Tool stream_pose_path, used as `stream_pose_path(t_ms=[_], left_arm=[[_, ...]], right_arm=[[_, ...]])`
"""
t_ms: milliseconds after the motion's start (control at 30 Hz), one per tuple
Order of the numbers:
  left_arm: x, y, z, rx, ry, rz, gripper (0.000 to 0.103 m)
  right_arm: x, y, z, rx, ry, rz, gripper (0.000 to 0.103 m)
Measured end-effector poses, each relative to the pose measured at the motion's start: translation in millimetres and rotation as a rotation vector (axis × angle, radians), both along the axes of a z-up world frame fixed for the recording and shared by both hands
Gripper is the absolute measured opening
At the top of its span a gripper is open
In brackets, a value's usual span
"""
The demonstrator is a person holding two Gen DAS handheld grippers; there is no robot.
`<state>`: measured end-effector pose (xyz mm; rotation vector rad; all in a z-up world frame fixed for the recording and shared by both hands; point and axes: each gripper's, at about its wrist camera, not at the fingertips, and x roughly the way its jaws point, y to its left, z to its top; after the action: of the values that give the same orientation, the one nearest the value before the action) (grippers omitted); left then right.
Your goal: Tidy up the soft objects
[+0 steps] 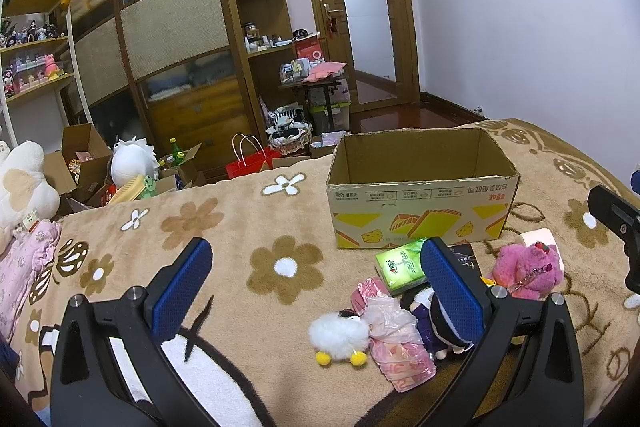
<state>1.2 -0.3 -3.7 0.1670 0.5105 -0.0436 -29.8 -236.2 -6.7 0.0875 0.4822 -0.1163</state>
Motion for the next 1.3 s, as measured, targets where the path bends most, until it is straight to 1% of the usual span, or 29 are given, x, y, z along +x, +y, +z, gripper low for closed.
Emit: stream_pose_path(t_ms=[167,200,367,400,467,533,600,700,767,833,867,900,967,1167,1233,1300], left_arm=[[0.7,0.9,-0.2,-0.001,-0.002,0.009,0.103],[1.0,0.7,-4.3,-0.001,-0.001,0.012,0.103],[3.8,5.2,-7.6,-0.019,0.006,0.034,0.103],[3.7,6.5,-6.8,-0.031,0.003,0.04,0.103],[6.8,10.8,-4.7,-0.095,0.006,0.044,0.103],[11.6,14.5,-5.1,-0.117,0.007,0.045,0.103],[16.8,13.4,-6.7,-0.09,0.021,0.046,0.103],[25.7,13.9,-8.5,-0.102,0.022,0.041,0.103],[31.1,13.6,-10.0,-0.092,0.034,0.042,0.103],[36.8,14.8,-12.1,-0.102,0.039,0.045,0.103],[39.7,15.1,-14.0,-0.093,0.03,0.047,0.103],[43.4,16.1,-16.3,-0.095,0.043,0.051,0.103],[50.3,18.3,-20.7,-0.099,0.064,0.06,0.103],[74.3,24.8,-33.3,-0.06,0.056,0.071,0.103],[80.8,29.5,-37.9,-0.07,0.059,0.078,0.103],[88.4,35.6,-43.6,-0.102,0.075,0.087,0.103]], right_arm=[[0.2,0.0,0.0,0.0,0.0,-0.001,0.103],[0.1,0.0,0.0,0.0,0.001,0.0,0.103],[0.3,0.8,-2.2,-0.004,0.008,-0.001,0.103],[0.6,0.7,-3.6,-0.003,0.011,-0.003,0.103],[1.3,-1.2,-5.3,0.006,0.017,-0.004,0.103],[3.3,-4.3,-8.2,0.012,0.021,-0.005,0.103],[5.9,-6.1,-7.0,0.011,0.021,-0.007,0.103],[8.6,-6.5,-6.7,0.012,0.018,-0.005,0.103],[14.0,-7.3,-7.5,0.008,0.027,0.003,0.103],[18.5,-7.3,-8.6,-0.004,0.037,0.009,0.103],[20.4,-7.3,-9.4,-0.006,0.041,0.011,0.103],[22.3,-7.4,-10.3,-0.006,0.047,0.013,0.103],[28.6,-6.9,-13.5,-0.008,0.064,0.022,0.103],[45.4,-4.3,-29.2,-0.022,0.109,0.041,0.103],[52.4,-3.8,-34.8,-0.032,0.126,0.043,0.103],[59.4,-4.1,-41.3,-0.043,0.141,0.054,0.103]])
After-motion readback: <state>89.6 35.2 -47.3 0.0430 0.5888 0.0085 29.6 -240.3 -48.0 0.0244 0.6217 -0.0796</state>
